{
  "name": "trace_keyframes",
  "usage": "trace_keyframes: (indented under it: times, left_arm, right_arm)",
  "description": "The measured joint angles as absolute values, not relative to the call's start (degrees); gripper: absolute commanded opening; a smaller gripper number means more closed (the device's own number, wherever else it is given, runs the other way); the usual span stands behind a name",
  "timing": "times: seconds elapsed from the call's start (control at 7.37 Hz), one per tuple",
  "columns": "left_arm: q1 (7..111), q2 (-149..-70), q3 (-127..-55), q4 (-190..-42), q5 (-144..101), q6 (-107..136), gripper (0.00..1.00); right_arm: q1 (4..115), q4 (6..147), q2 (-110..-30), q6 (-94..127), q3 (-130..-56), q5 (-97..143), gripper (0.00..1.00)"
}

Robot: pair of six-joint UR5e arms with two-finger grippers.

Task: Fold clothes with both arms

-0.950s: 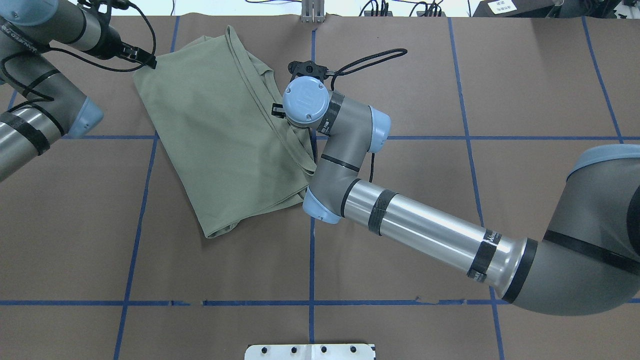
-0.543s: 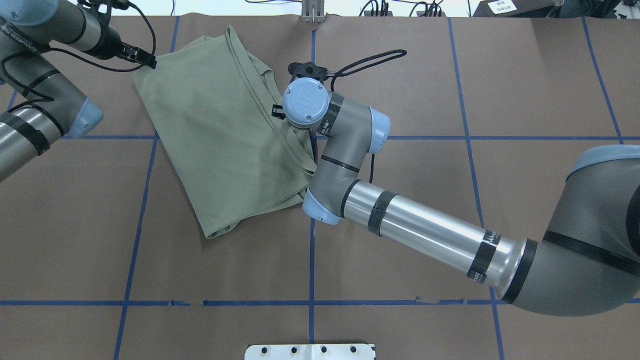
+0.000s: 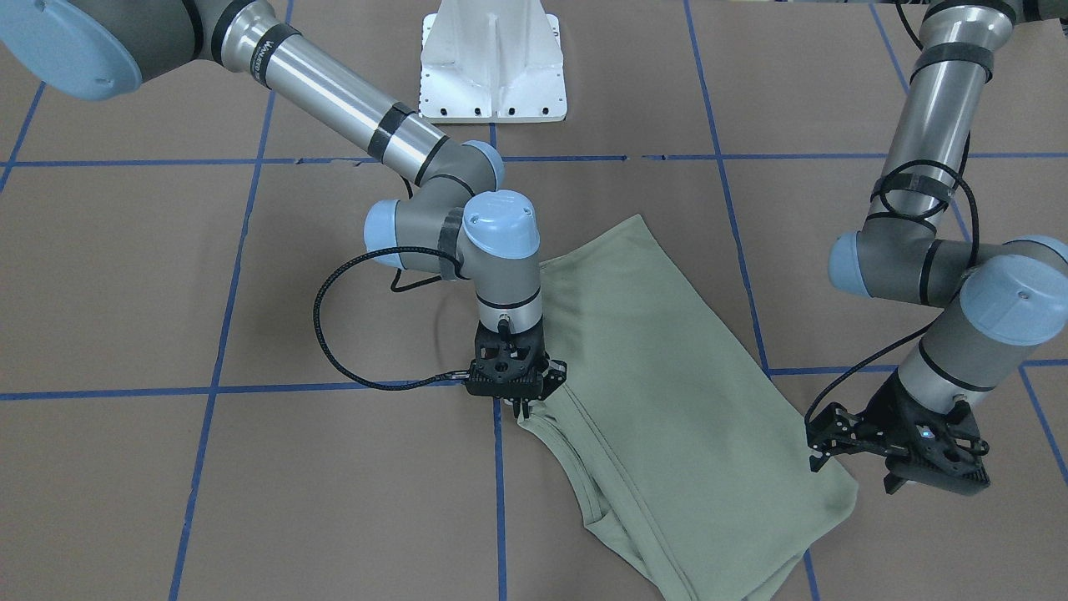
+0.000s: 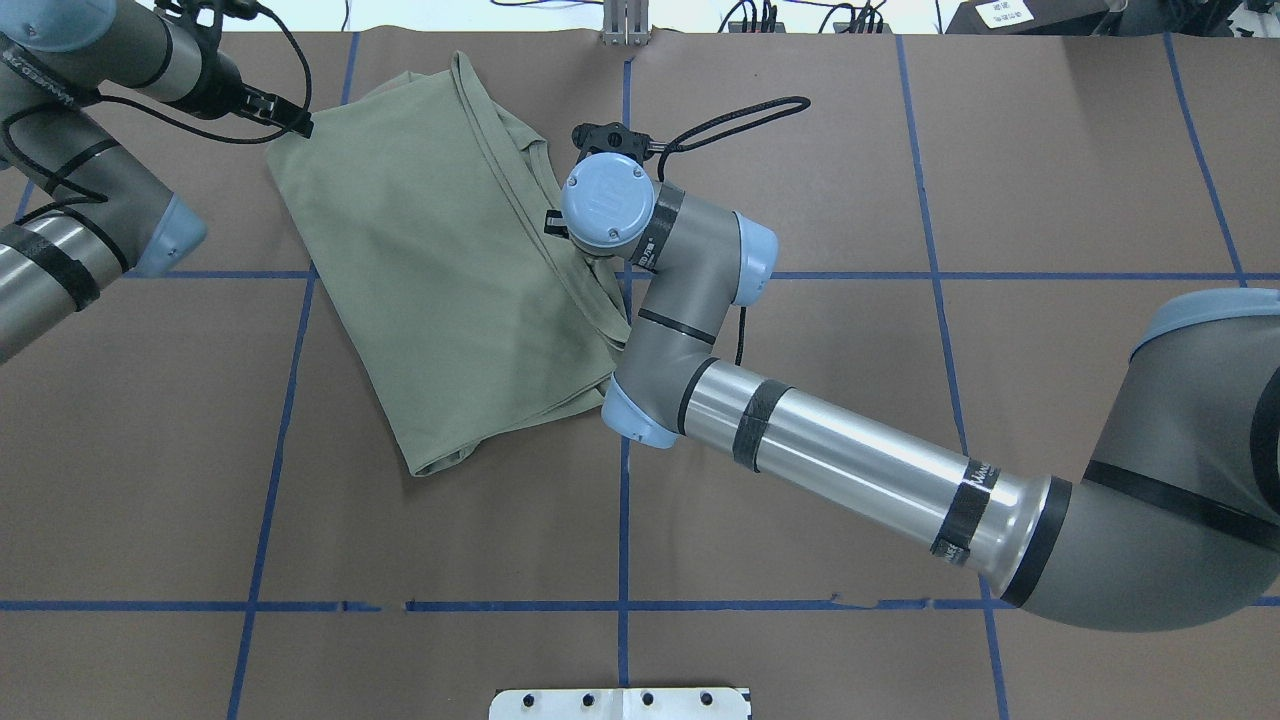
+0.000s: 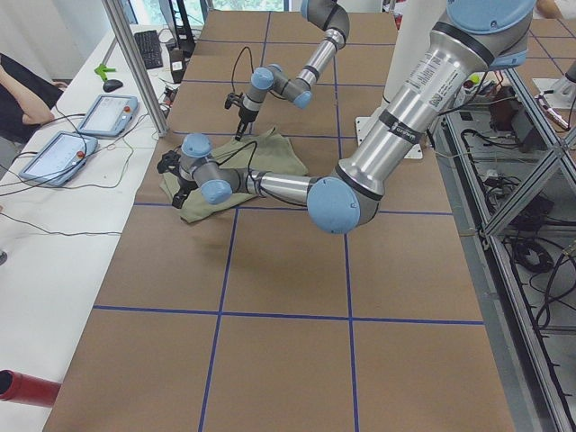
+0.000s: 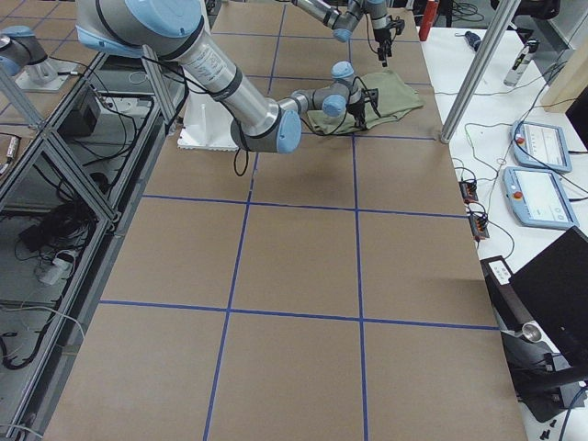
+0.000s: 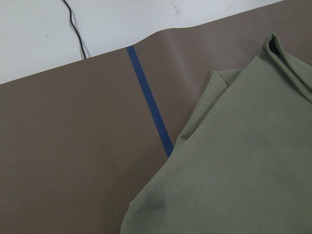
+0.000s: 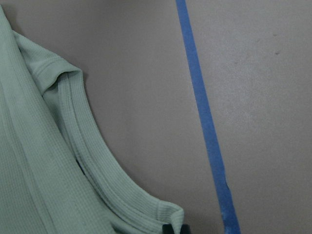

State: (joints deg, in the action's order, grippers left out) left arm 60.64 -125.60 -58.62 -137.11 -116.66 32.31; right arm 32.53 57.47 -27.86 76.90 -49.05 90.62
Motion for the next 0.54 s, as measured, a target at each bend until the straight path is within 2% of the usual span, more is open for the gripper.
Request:
trace_keyframes:
  times: [0.27,0.54]
  left_arm:
    - [60.64,-125.59,-58.62,-137.11,-116.71,32.34,1.0]
    - [60.64,-125.6,-58.62,-137.11,-116.72,32.34,1.0]
  right_arm:
    - [33.5,57.59,-28.67,76.39,-51.06,91.88,0.0]
    - [34.3,57.94,-36.87,76.09,-61.63,93.29,0.0]
